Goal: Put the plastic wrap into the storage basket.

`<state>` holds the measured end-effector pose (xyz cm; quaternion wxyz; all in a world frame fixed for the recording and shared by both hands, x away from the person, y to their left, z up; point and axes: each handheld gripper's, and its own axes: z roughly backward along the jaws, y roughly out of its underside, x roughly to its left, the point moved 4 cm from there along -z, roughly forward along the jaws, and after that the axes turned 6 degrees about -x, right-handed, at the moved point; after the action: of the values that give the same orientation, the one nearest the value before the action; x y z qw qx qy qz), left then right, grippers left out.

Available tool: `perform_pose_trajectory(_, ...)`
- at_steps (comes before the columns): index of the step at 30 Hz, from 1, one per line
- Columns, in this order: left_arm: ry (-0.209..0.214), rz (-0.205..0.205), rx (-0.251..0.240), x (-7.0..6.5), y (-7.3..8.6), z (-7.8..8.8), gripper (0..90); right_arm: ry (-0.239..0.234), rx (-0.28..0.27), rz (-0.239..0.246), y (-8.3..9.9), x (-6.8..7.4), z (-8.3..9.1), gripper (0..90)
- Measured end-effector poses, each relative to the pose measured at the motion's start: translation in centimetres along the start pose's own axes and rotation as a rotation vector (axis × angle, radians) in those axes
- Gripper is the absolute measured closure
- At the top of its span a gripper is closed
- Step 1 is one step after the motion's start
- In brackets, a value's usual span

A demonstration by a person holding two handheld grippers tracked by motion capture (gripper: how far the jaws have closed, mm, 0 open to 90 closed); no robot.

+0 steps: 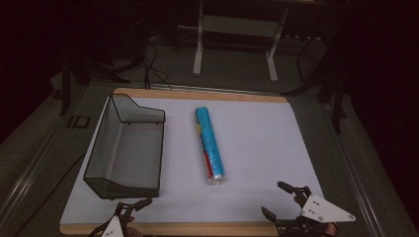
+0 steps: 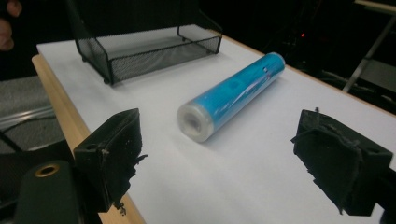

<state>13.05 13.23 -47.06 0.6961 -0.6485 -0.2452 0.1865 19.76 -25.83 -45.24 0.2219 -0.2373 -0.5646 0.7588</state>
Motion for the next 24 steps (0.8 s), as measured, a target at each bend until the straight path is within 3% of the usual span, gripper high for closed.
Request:
perform_pose_trajectory(9, 0.002, 0.0, -0.002, -0.03, -0.03, 0.01, 2.3, -0.021, 0.043, -0.005, 0.35, 0.07, -0.52, 14.9)
perform_pose_trajectory(16, 0.001, -0.001, -0.007, -0.06, -0.09, 0.04, 2.3, -0.037, 0.045, 0.001, 0.25, 0.21, -0.54, 14.8)
perform_pose_trajectory(24, -0.004, -0.005, -0.004, -0.09, -0.04, -0.02, 2.3, -0.048, 0.051, 0.041, -0.59, 0.85, -1.08, 11.3)
